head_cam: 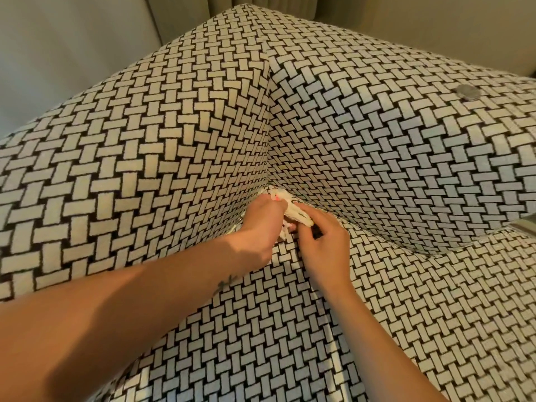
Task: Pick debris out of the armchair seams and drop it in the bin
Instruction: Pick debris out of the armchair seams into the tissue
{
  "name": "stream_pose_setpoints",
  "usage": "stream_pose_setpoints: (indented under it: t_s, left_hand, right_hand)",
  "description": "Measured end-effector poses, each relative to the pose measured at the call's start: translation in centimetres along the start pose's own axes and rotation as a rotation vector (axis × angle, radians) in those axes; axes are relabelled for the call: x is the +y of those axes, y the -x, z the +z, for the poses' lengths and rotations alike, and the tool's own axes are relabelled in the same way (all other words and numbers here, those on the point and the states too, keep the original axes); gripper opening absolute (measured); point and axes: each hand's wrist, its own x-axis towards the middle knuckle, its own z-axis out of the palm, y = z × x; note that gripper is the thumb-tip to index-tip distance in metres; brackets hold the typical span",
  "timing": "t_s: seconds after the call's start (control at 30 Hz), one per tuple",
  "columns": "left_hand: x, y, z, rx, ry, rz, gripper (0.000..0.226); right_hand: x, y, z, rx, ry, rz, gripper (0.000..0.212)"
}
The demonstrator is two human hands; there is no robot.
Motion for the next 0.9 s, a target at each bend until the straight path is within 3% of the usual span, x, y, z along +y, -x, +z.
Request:
stream_pose_setpoints:
  t_s: [0.13,0.23,0.37,0.57,0.73,0.9]
  left_hand:
    - [0.4,0.2,-0.2,0.057,0.002,0.059,0.031]
    - [0.3,0.2,-0.3,0.063,-0.011,0.061,0.029]
    - [0.1,0.0,-0.3,0.07,-0.046,0.083,0.02]
    - [-0.4,-0.1,-0.3,0.039,-0.141,0.04,0.045]
    - [-0.1,0.3,-0.2,0.064,-0.078,0.039,0.019]
    - [0.1,0.9,-0.3,0.059,-0.038,0.07,0.031]
  right_hand:
    - [0.6,-0.2,0.3,0.076,-0.121,0.112,0.032]
    - [0.5,-0.2,0.2,0.074,-0.154,0.137,0.032]
    - [-0.2,0.0,-0.3,0.021,-0.179,0.086,0.037]
    - [-0.6,0.0,-0.5,-0.037,-0.216,0.039,0.043]
    - [-1.0,0.0,-0.6,0.066,-0.215,0.118,0.038]
    - [-1.1,-0.1,-0.5,0.084,-0.196,0.151,0.026]
